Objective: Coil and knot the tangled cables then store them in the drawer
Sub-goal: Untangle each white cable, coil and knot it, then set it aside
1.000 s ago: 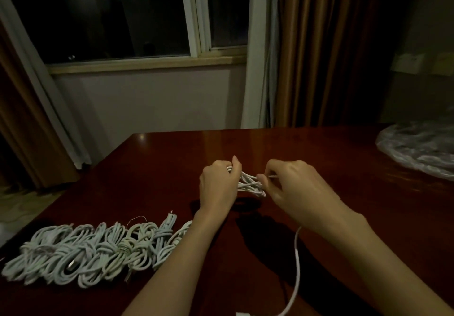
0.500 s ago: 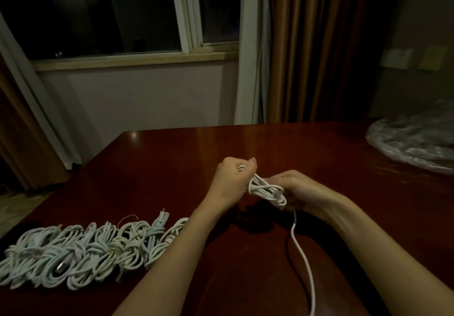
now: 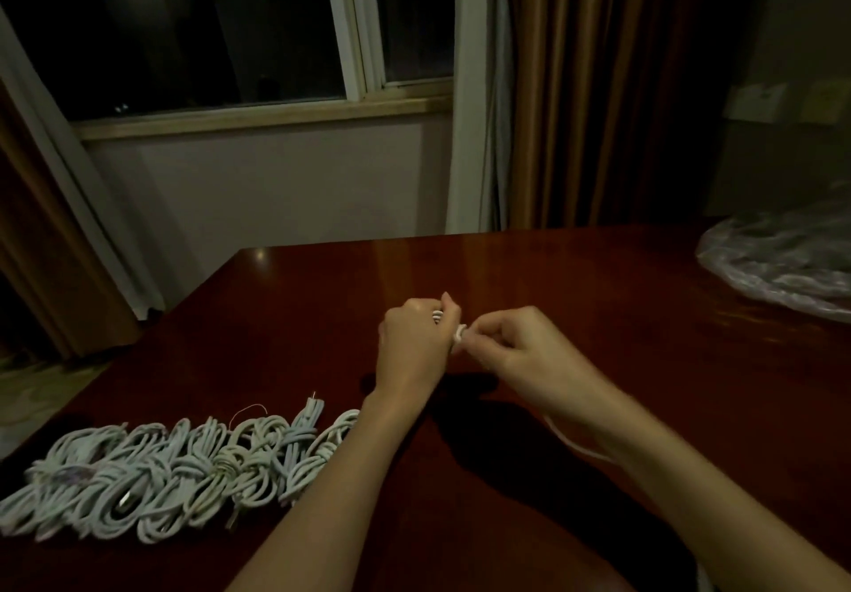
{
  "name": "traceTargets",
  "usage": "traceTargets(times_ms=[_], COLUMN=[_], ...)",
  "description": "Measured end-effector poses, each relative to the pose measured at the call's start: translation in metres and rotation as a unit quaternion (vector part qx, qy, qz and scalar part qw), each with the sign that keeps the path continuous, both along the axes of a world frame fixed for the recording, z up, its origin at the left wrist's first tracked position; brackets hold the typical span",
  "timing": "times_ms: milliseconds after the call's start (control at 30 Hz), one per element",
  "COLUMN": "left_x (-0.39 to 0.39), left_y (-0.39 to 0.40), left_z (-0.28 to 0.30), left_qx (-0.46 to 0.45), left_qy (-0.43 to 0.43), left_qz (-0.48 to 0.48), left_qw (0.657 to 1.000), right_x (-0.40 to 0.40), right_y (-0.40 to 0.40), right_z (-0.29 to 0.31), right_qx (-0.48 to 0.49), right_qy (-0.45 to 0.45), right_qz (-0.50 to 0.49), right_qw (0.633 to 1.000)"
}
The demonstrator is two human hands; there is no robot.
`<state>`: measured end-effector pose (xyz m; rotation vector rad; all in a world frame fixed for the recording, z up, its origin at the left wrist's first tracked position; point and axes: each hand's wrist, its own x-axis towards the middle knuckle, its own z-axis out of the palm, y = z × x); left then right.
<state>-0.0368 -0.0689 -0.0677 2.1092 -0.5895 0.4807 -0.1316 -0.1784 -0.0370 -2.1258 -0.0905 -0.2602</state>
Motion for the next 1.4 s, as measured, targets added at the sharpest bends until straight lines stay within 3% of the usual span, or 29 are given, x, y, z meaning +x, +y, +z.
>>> traceTargets(times_ms=[133, 300, 533, 733, 867, 1000, 1100, 1233, 1300, 1400], left_x=[0.008, 0.007, -0.008, -0.012, -0.013, -0.007, -0.004, 0.002, 0.008, 0.011], left_y=[0.006, -0.001, -0.003, -0.001, -0.004, -0.006, -0.002, 0.003, 0.005, 0.002], left_z=[0.004, 0.011, 0.022, 0.02, 0.014, 0.007, 0.005, 0.009, 0.01, 0.011], left_qx=[-0.123, -0.213, -0.157, -0.071, 0.007, 0.01, 0.004, -0.078, -0.134, -0.222], left_qy=[0.08, 0.171, 0.262, 0.203, 0.128, 0.024, 0.002, 0.047, 0.097, 0.19], left_qz=[0.041, -0.051, -0.213, -0.253, -0.199, -0.092, -0.034, 0.009, 0.022, -0.011], left_qw=[0.988, 0.961, 0.928, 0.943, 0.971, 0.995, 0.999, 0.996, 0.986, 0.956], right_x=[0.006, 0.017, 0.017, 0.014, 0.014, 0.007, 0.002, -0.002, 0.001, 0.01], right_y=[0.019, -0.008, -0.033, -0.045, -0.047, -0.032, -0.015, 0.01, 0.017, 0.009], right_z=[-0.023, -0.026, -0.018, -0.009, -0.001, 0.01, 0.01, -0.001, -0.009, -0.02], right_qx=[0.008, 0.137, 0.178, 0.186, 0.163, 0.079, 0.003, -0.076, -0.033, 0.103], right_qy=[0.004, 0.124, 0.184, 0.174, 0.121, 0.023, -0.023, -0.06, -0.053, 0.017], right_qz=[0.053, 0.069, 0.046, 0.017, -0.011, -0.027, -0.019, 0.002, 0.03, 0.072], right_qw=[0.999, 0.98, 0.966, 0.967, 0.979, 0.996, 1.0, 0.995, 0.998, 0.992])
